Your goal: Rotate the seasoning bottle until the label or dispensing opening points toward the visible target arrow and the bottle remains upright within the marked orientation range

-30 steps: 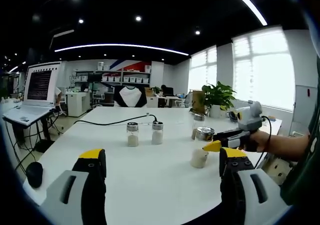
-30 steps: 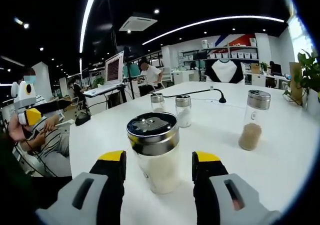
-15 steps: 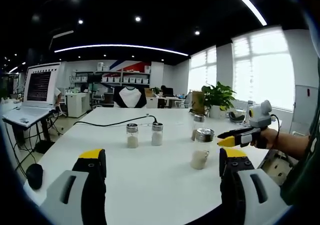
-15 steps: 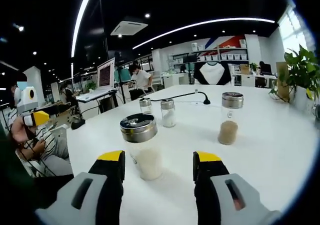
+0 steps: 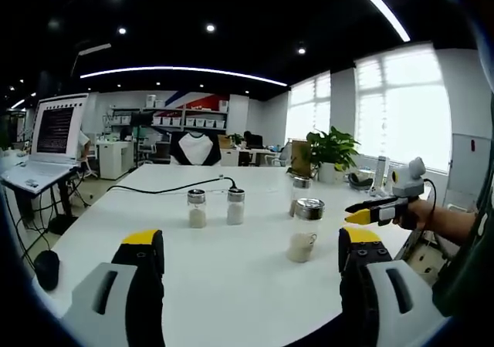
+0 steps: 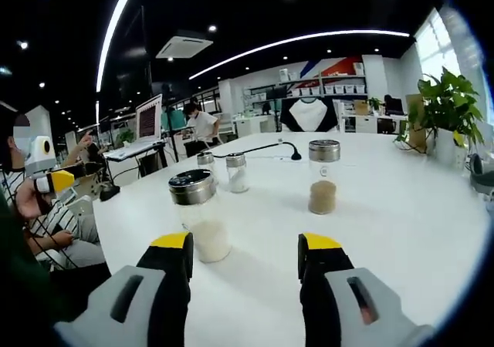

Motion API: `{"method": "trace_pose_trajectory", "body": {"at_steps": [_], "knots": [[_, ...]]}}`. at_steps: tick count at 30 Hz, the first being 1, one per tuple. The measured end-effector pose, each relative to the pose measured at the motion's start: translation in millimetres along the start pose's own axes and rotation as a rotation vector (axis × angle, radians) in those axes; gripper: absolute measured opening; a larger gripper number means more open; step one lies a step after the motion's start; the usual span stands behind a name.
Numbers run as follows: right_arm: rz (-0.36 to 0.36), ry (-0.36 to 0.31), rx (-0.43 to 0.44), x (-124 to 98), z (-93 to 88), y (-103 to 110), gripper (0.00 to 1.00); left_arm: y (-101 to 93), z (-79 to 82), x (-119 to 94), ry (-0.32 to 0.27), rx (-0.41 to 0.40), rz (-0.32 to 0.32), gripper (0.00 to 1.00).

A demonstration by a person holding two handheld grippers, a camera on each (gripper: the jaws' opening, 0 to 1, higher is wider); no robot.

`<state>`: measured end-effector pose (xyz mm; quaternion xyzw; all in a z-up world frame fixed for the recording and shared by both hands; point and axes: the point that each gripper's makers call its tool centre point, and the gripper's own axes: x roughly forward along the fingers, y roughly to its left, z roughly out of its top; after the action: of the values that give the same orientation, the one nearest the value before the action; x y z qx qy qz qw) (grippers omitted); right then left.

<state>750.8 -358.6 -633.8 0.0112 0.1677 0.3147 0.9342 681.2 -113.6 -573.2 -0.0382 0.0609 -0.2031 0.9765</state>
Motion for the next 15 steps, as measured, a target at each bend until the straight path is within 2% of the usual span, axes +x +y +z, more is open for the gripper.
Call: {"method": "trace_pose_trajectory", "body": {"at_steps": [11, 15], "knots": [[-0.014, -0.025, 0.01, 3, 11.0, -2, 0.55, 4.6, -1.4, -1, -0.002, -0.003, 0.009, 0.99], [-0.043, -0.038, 0.015, 9, 19.9, -14, 0.55, 4.3, -3.8, -1, 0.003, -0.007, 0.007, 0.99]]}}
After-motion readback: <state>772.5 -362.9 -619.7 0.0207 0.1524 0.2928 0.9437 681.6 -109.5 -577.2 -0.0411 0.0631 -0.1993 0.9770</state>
